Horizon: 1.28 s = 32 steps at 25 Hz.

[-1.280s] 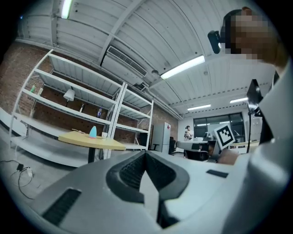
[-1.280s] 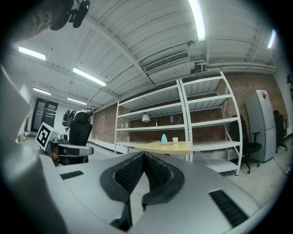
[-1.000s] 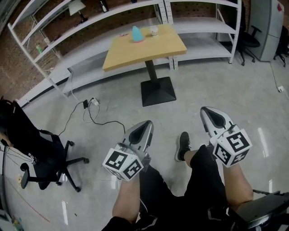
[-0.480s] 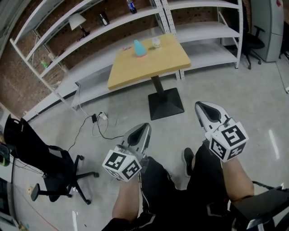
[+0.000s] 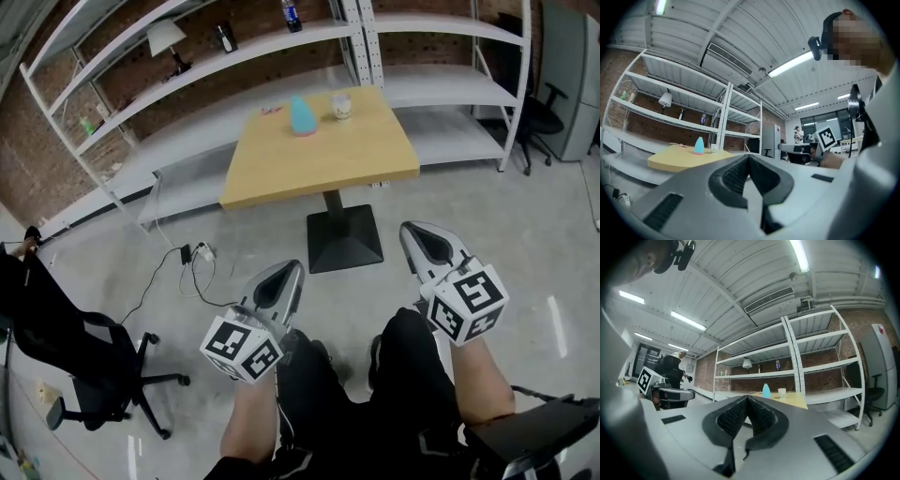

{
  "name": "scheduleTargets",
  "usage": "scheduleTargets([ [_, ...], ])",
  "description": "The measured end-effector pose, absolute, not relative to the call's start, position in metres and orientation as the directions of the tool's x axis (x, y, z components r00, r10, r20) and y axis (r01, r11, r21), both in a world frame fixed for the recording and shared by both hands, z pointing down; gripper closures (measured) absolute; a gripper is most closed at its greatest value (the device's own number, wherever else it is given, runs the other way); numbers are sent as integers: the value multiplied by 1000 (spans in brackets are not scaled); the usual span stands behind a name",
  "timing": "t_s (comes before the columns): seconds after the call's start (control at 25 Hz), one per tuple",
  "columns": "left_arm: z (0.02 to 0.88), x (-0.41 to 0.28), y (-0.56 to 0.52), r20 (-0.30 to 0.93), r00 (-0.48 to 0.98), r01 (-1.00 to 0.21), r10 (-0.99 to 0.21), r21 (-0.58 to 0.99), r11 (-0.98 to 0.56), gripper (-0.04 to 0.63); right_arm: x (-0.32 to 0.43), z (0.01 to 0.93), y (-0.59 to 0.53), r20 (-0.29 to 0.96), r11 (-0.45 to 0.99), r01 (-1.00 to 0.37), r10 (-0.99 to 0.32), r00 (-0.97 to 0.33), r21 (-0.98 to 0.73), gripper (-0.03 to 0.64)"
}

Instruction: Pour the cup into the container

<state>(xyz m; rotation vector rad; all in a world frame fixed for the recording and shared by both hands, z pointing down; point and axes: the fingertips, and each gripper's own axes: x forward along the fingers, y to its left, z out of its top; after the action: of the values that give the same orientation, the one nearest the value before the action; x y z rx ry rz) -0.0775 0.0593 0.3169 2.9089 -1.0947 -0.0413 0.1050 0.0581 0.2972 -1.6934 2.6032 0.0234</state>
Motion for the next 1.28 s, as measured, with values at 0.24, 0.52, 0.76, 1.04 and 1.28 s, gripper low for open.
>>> scheduleTargets([
  [0.24,319,-56,-13,-18,763,-644,-646,62,-763,595,130,298,-13,-18,371,-929,-929,-371,-1,624],
  [0.52,308,-46,-97,-24,766,-640,-642,66,-766,595,132,288,-94,-39,385,-923,-922,-384,2,623],
  [0.76,294,-37,-170,-33,762,-645,-646,39,-763,595,132,282,-166,-40,408,-913,-912,-408,9,550],
  [1.04,291,-29,-263,-33,763,-643,-646,58,-763,595,141,280,-256,-22,401,-916,-916,-401,1,483],
  [1.28,287,-28,-327,-18,766,-642,-643,23,-766,595,145,283,-335,14,403,-915,-915,-403,-9,408],
])
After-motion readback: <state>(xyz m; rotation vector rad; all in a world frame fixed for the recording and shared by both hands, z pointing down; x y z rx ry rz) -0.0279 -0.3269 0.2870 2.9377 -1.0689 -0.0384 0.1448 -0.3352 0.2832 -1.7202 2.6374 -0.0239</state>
